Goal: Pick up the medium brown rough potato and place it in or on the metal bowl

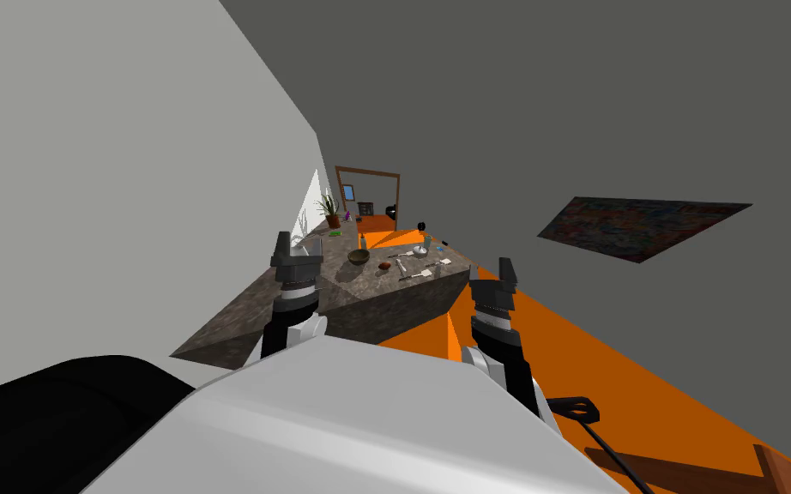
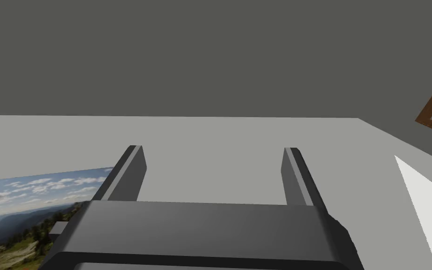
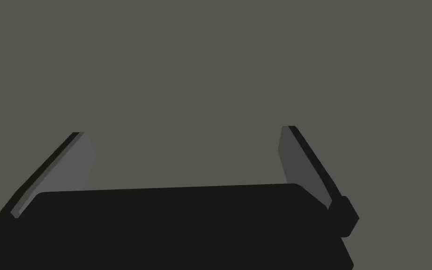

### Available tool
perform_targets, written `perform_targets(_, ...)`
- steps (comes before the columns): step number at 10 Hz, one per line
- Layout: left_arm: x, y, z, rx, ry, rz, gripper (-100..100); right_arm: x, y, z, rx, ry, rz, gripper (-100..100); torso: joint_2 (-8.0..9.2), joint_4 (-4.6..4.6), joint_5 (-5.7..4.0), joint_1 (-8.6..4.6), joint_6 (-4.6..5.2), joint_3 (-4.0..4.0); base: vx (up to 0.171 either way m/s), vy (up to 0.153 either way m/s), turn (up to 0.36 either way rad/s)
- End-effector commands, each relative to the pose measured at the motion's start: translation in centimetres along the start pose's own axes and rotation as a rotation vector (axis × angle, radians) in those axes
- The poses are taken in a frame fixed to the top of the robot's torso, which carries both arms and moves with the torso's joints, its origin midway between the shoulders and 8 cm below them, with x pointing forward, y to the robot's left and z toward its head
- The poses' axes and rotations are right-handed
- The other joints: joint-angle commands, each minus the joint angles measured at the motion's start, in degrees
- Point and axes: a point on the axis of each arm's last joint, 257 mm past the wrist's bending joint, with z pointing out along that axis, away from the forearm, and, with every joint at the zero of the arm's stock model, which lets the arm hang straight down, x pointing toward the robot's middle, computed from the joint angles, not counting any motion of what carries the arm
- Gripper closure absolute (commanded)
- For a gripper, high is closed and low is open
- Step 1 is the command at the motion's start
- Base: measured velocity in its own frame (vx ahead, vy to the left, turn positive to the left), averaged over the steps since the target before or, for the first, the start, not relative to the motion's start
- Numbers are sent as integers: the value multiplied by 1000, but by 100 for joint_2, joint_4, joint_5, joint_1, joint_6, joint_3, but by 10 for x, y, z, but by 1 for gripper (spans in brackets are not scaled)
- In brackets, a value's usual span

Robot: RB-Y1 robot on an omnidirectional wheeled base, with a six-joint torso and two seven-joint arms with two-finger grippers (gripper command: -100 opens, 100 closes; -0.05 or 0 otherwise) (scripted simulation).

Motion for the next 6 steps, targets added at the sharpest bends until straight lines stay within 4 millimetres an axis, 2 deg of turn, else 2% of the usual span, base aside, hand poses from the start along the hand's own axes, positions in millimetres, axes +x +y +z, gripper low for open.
perform_targets(1,4,6,2,-11,25,0,-100,0,0,0,0,0,0,0,0,0,0,0,0,0,-10,-26,8)
perform_targets(4,11,32,10,-52,76,2,-100,0,0,0,0,0,0,0,7,2,-6,-30,1,4,-26,-79,16)
perform_targets(6,12,59,16,-100,100,7,-100,0,0,0,0,0,0,0,5,1,-9,-41,1,3,-38,-140,22)
